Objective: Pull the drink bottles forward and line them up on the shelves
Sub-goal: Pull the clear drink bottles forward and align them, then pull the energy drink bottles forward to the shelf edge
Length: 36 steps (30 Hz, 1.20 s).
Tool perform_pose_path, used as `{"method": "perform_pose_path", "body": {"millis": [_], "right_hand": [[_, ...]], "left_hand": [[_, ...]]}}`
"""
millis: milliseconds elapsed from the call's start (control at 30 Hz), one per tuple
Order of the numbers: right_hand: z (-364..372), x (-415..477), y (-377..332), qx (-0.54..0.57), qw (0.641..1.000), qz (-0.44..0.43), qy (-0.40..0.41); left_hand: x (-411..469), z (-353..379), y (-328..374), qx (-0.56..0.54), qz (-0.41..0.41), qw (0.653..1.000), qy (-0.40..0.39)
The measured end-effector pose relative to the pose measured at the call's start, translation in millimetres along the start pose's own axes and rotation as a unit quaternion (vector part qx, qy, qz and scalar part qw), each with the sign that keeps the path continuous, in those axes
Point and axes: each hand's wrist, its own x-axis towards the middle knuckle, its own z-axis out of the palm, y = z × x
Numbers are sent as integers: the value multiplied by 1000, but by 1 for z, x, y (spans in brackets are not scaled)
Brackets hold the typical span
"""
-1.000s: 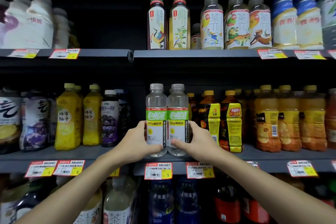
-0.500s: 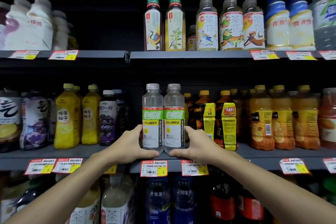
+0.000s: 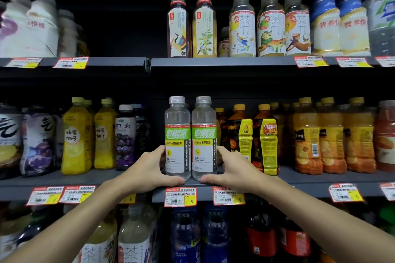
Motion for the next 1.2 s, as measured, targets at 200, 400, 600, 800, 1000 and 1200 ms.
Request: {"method": "perform_pose_path", "body": {"millis": [200, 400, 600, 800, 1000, 1200], "right_hand": [[1, -2, 2, 13, 1000, 5, 5], [2, -3, 3, 33, 999, -8, 4], [2, -6, 2, 51, 999, -15, -11], [-9, -5, -4, -71, 997, 5, -7], [-33, -33, 15, -101, 984, -18, 143], [-57, -59, 53, -106, 948, 2, 300]], "left_hand": [[1, 1, -1, 10, 6, 1000, 1], [2, 2, -3, 13, 4, 1000, -2], [0, 0, -1, 26, 0, 999, -23], [-8, -2, 7, 44, -9, 998, 32], [-15, 9, 47, 99, 168, 910, 365], [3, 93, 123, 24, 252, 935, 250]]}}
